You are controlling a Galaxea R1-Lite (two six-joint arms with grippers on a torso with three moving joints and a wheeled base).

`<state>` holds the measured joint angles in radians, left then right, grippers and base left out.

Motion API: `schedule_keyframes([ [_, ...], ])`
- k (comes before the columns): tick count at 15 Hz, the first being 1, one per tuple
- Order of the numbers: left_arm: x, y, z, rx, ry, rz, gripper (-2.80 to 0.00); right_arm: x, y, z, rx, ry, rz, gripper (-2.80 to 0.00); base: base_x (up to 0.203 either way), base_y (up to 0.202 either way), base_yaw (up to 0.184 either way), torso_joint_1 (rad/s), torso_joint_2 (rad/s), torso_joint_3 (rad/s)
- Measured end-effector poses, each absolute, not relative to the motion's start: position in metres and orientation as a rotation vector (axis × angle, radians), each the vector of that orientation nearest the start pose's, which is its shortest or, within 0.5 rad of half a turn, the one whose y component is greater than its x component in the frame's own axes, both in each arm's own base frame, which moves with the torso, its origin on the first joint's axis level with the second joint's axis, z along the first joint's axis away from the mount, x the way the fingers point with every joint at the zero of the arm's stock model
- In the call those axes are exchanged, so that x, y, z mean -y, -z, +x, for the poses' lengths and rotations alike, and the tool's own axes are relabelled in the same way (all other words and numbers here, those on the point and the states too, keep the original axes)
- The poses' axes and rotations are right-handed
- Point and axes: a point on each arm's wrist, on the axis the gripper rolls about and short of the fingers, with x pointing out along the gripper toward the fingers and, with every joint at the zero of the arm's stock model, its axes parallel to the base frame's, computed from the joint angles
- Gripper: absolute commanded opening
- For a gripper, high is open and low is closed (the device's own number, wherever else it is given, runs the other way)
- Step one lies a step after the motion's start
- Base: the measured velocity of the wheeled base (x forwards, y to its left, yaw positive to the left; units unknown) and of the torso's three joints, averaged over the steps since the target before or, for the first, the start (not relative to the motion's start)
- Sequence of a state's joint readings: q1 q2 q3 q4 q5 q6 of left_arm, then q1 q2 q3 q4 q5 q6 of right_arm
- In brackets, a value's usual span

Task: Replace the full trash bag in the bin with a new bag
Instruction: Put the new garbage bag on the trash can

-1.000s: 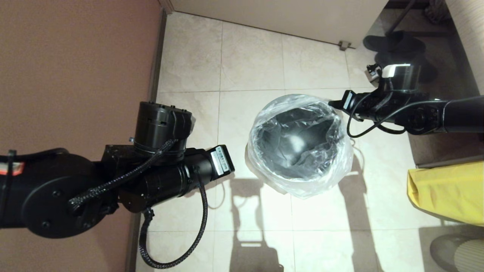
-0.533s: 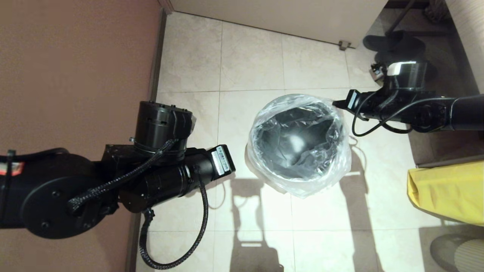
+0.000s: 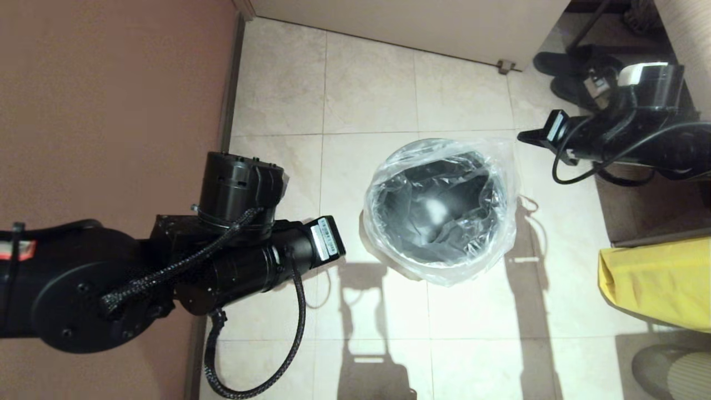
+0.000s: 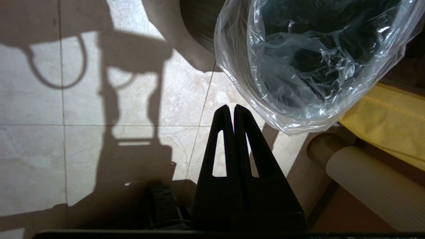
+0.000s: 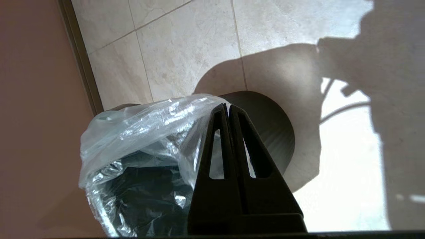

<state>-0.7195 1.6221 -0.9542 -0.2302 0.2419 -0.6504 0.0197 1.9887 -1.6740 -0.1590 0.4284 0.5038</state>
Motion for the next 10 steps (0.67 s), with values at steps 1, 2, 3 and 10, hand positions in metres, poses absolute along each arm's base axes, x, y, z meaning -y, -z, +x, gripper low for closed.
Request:
schedule_keyframes([
  [1,0.188,-0.209,0.223,-0.518,0.323,-0.429,-2.8,-0.015,-0.278,0.404,-0.273,-0.407,0.538,-2.8,0.0,0.0,0.0,0.0,0.0,0.0],
  [2,0.189,-0.209,0.222,-0.519,0.326,-0.428,-2.8,-0.015,-0.279,0.397,-0.286,-0.415,0.553,-2.8,0.0,0.0,0.0,0.0,0.0,0.0],
  [3,0.189,-0.21,0.222,-0.518,0.327,-0.428,-2.8,-0.014,-0.279,0.389,-0.3,-0.414,0.569,-2.8,0.0,0.0,0.0,0.0,0.0,0.0],
  [10,0.188,-0.209,0.223,-0.517,0.314,-0.424,-2.8,-0.003,-0.261,0.334,-0.411,-0.425,0.627,-2.8,0.0,0.0,0.0,0.0,0.0,0.0],
])
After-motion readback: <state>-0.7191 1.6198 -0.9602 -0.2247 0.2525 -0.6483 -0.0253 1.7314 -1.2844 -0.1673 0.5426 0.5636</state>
